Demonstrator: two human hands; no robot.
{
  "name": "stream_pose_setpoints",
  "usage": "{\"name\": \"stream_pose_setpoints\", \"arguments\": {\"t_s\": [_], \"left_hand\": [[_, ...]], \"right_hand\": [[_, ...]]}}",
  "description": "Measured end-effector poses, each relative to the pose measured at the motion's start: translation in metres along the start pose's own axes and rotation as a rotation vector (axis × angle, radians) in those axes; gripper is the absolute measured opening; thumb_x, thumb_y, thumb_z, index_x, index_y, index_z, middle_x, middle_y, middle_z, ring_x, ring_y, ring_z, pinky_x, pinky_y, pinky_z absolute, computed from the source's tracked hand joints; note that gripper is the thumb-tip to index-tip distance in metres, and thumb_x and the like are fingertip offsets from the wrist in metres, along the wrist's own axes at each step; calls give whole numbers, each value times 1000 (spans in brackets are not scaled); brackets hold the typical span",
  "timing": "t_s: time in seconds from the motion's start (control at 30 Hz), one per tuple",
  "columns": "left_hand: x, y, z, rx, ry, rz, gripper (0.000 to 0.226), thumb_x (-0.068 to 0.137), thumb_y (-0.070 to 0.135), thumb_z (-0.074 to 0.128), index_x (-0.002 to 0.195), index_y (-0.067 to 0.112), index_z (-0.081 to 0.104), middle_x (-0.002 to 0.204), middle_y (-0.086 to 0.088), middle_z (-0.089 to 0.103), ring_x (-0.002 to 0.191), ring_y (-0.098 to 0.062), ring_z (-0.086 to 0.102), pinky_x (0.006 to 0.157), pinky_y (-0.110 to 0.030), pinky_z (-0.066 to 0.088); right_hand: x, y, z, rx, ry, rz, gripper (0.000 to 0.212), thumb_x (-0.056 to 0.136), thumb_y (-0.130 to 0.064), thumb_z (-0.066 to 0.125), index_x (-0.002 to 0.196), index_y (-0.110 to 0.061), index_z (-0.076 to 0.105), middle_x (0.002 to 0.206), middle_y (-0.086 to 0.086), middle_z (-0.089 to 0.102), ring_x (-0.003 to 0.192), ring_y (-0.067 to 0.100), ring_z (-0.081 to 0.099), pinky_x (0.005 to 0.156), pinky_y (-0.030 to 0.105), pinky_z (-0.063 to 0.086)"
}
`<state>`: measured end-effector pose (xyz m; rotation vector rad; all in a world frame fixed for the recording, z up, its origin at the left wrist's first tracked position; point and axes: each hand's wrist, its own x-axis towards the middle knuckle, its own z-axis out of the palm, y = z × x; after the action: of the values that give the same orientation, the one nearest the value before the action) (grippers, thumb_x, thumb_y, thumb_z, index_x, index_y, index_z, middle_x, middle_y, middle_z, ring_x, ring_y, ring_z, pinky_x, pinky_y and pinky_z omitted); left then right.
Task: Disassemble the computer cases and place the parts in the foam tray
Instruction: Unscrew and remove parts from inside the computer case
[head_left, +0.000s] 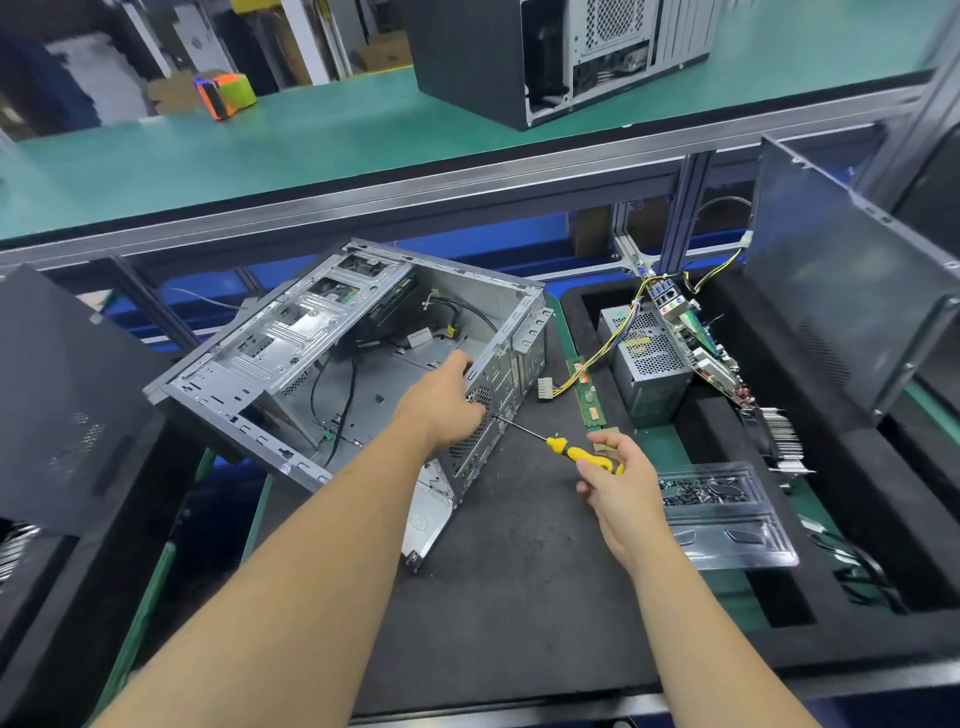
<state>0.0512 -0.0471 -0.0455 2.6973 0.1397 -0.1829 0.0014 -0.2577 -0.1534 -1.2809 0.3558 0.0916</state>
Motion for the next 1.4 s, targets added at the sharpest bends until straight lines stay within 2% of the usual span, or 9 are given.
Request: {"name": "stream_pose_setpoints", "arguments": {"t_s": [0.2, 0.63, 0.7, 0.8, 0.87, 1.0, 1.07, 1.27, 1.4], "left_hand": [[-1, 0, 0, -17, -6, -4, 41, 91, 22, 61, 127, 28, 42, 100, -4, 65, 91, -30, 63, 81, -43, 54], [-14, 13, 6, 392, 176, 14, 28, 91, 34, 49, 112, 16, 43, 107, -6, 60, 91, -32, 54, 70, -38, 39], [-17, 15, 6, 662, 375, 248, 41, 84, 29, 55, 123, 14, 48, 111, -6, 56, 101, -32, 54, 76, -41, 42], [-28, 23, 27, 762, 512, 881, 18, 75, 26, 51, 87, 16, 59, 76, -5, 60, 71, -28, 57, 64, -34, 40], [-38, 32, 51, 464, 396, 776, 17, 83, 28, 46, 74, 16, 54, 59, -5, 59, 56, -30, 59, 55, -30, 36], [-41, 47, 88, -521, 198, -437, 20, 92, 26, 53, 75, 15, 56, 74, -7, 65, 80, -37, 65, 67, -36, 50], [-36, 50, 94, -1142, 181, -733, 17, 97, 17, 50, 88, 8, 60, 78, -12, 66, 69, -33, 64, 64, -36, 52], [-16, 49, 86, -1955, 89, -827, 40, 109, 22, 44, 143, 1, 49, 141, -13, 59, 132, -27, 56, 109, -34, 44], [-9, 54, 79, -2027, 75, -878, 25, 110, 23, 42, 105, 7, 61, 98, -2, 64, 127, -19, 59, 109, -29, 41]], "right_hand": [[4, -4, 4, -50, 35, 174, 23, 102, -36, 53, 99, -15, 63, 82, 9, 61, 55, 17, 51, 46, 29, 45], [4, -2, 2, -15, -6, 26, 14, 92, -8, 70, 101, -18, 65, 105, 8, 62, 74, 18, 61, 62, 32, 52], [5, -4, 4, -72, 27, 96, 11, 99, -26, 61, 98, -16, 64, 92, 11, 63, 59, 18, 57, 50, 31, 49], [7, -5, 3, -147, 35, 105, 25, 103, -28, 50, 91, -12, 64, 71, 11, 56, 44, 15, 48, 40, 26, 39], [7, -5, 2, -173, 27, 62, 19, 101, -22, 54, 88, -13, 66, 69, 9, 56, 45, 13, 48, 41, 26, 40], [3, -6, -1, -210, 23, -29, 8, 95, -13, 64, 89, -18, 67, 85, 7, 65, 57, 12, 55, 52, 26, 48], [0, -8, -3, -174, 1, -66, 14, 92, -6, 68, 95, -20, 68, 91, 4, 64, 66, 15, 56, 56, 23, 48], [-2, -12, 3, -17, -44, -19, 24, 89, 10, 63, 99, -13, 63, 108, 15, 61, 73, 26, 60, 60, 24, 52], [1, -13, 5, -53, 21, 81, 13, 101, -23, 57, 95, -11, 61, 87, 11, 60, 61, 21, 58, 50, 30, 50]]}}
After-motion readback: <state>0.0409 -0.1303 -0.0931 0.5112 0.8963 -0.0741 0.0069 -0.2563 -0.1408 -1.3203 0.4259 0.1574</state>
